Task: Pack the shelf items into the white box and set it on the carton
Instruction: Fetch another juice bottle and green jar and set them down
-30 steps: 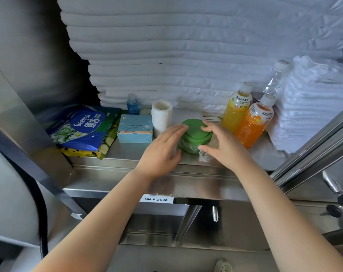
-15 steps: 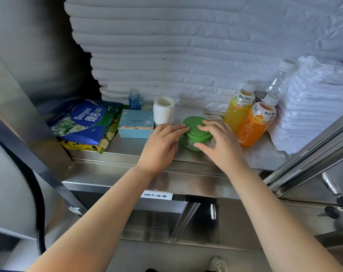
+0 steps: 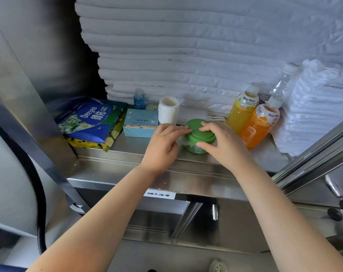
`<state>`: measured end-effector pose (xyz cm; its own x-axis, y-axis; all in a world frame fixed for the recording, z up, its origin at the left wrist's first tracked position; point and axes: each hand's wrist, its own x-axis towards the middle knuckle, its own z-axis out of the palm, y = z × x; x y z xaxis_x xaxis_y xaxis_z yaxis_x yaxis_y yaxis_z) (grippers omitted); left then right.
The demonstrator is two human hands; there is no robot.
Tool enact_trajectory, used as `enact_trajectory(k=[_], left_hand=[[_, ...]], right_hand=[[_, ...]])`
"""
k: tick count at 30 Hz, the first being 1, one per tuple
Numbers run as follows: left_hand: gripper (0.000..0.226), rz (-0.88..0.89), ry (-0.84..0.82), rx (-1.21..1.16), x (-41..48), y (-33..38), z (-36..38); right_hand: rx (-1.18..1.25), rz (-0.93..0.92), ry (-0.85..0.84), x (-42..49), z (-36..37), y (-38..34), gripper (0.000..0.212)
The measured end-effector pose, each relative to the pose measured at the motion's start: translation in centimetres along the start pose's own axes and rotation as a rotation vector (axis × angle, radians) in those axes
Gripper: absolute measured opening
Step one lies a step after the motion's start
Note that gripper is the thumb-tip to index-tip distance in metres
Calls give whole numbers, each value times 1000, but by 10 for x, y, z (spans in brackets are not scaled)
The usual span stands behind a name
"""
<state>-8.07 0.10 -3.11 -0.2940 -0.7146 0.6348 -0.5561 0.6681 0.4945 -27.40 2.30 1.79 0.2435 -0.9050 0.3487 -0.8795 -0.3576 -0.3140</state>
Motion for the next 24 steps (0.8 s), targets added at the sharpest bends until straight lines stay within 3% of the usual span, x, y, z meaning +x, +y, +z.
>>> enact_trajectory(k=[3,6,11,13,17,24], left_hand=[[54,-1,-11,-46,0,5,-3],[54,10,-68,-45,5,6,-2],[55,-17,-140,-58,3,4,4],[55,-7,-118,-48,4,3,3],[52,11,-113,-5,13,1,-4],[56,60,-212,12,16,2,-1]], right_hand=[[100,-7,-160,-2,-14,11,44],[38,5,-231,3,-23,13,42],[-254,51,-57,3,-5,-14,62],[-330,6,1,-1,2,-18,59],[-167,-12,-40,0,-7,-8,43],[116,20,-270,-2,-28,14,46]])
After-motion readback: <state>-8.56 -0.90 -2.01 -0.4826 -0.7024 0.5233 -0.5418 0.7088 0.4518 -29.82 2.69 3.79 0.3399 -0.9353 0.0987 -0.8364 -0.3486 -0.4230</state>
